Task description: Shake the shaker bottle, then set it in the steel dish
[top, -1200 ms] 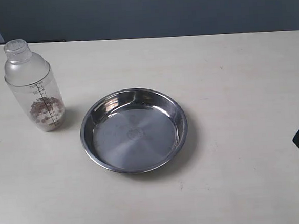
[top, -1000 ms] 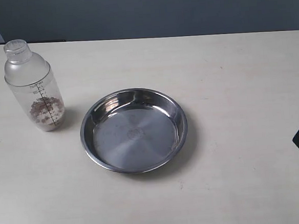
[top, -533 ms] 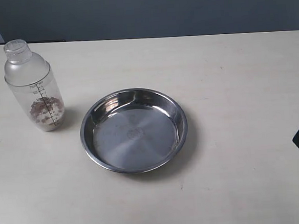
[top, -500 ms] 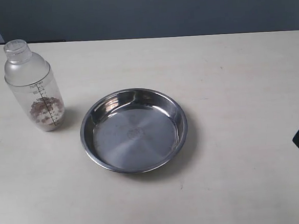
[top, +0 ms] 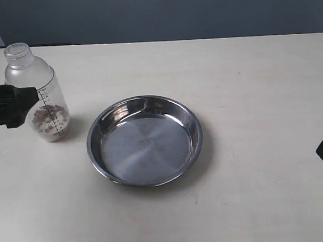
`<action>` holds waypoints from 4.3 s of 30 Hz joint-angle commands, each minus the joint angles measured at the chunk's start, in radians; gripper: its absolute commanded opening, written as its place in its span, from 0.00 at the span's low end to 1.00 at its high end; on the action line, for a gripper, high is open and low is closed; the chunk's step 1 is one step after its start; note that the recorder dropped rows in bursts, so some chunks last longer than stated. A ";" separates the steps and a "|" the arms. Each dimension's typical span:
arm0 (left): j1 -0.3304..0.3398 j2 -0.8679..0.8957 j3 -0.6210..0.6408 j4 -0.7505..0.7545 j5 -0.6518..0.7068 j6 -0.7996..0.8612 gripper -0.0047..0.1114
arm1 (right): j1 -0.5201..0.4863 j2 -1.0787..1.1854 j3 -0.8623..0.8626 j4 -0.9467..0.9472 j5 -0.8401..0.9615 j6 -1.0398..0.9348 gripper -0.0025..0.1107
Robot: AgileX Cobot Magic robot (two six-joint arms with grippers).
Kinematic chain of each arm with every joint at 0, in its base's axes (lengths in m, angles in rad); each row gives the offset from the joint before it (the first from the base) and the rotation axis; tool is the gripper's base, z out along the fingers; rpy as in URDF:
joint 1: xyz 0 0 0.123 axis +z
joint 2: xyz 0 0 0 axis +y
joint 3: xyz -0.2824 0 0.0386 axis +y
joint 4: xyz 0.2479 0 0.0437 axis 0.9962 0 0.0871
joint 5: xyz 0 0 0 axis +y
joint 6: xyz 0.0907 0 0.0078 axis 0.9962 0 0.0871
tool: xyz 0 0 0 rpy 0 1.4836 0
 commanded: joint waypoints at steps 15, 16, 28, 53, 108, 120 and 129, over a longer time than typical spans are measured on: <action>-0.005 0.294 -0.073 -0.094 0.039 0.210 0.95 | -0.001 -0.004 0.002 0.003 -0.008 -0.004 0.01; -0.005 0.308 -0.077 -0.094 0.034 0.210 0.95 | -0.001 -0.004 0.002 0.003 -0.008 -0.004 0.01; -0.003 0.314 -0.091 -0.094 0.055 0.253 0.95 | -0.001 -0.004 0.002 0.003 -0.008 -0.004 0.01; -0.003 -0.491 0.172 -0.094 0.124 0.116 0.95 | -0.001 -0.004 0.002 0.003 -0.008 -0.004 0.01; -0.003 0.635 -0.271 -0.094 0.039 0.266 0.95 | -0.001 -0.004 0.002 0.003 -0.008 -0.004 0.01; -0.003 0.628 -0.273 -0.094 0.117 0.173 0.94 | -0.001 -0.004 0.002 0.003 -0.008 -0.004 0.01; -0.003 0.628 -0.273 -0.094 0.237 0.179 0.94 | -0.001 -0.004 0.002 0.003 -0.008 -0.004 0.01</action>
